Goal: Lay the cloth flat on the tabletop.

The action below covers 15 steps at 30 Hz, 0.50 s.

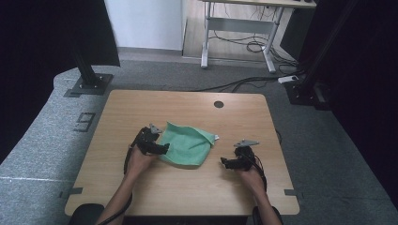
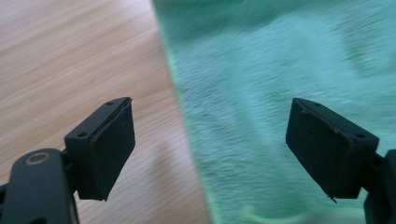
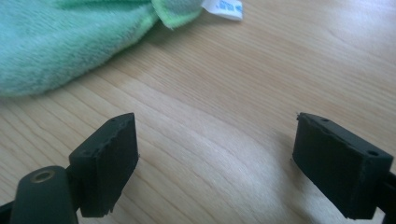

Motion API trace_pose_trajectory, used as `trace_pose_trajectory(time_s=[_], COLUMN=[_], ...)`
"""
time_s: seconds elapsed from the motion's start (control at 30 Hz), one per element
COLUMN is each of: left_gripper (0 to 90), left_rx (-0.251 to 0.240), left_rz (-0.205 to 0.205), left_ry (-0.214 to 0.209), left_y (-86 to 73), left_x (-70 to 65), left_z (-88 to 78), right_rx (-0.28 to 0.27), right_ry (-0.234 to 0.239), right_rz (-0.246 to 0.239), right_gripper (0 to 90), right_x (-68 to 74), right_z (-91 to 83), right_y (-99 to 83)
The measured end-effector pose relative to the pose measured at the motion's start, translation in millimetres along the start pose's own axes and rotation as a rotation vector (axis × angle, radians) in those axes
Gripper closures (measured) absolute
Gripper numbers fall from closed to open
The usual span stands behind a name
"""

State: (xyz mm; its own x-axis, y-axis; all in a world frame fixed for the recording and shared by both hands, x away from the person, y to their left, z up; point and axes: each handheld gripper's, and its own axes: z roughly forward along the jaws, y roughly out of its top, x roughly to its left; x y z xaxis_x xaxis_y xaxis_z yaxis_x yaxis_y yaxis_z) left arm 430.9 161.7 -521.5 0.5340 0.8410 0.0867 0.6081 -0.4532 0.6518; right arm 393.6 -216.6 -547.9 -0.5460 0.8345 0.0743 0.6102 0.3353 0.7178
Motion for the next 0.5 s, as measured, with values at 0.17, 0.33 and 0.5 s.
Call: trace_pose_trajectory(time_s=[0.17,0.33,0.5], left_gripper=[15.9,16.8,16.8], left_rx=[0.041,0.026,0.029], left_rz=[0.000,-0.014,-0.010], left_ry=[0.027,0.001,-0.049], left_y=[-13.0,-21.3,-35.9], left_x=[6.0,4.4,-13.3], left_z=[8.2,3.6,-10.3], right_rx=[-0.013,-0.017,-0.035], right_ry=[0.025,0.047,0.064], right_rz=[-0.013,-0.045,-0.071], right_gripper=[13.9,13.9,13.7], right_x=[7.0,19.4,30.3], right_z=[1.2,3.8,1.4], right_y=[8.3,16.9,24.2])
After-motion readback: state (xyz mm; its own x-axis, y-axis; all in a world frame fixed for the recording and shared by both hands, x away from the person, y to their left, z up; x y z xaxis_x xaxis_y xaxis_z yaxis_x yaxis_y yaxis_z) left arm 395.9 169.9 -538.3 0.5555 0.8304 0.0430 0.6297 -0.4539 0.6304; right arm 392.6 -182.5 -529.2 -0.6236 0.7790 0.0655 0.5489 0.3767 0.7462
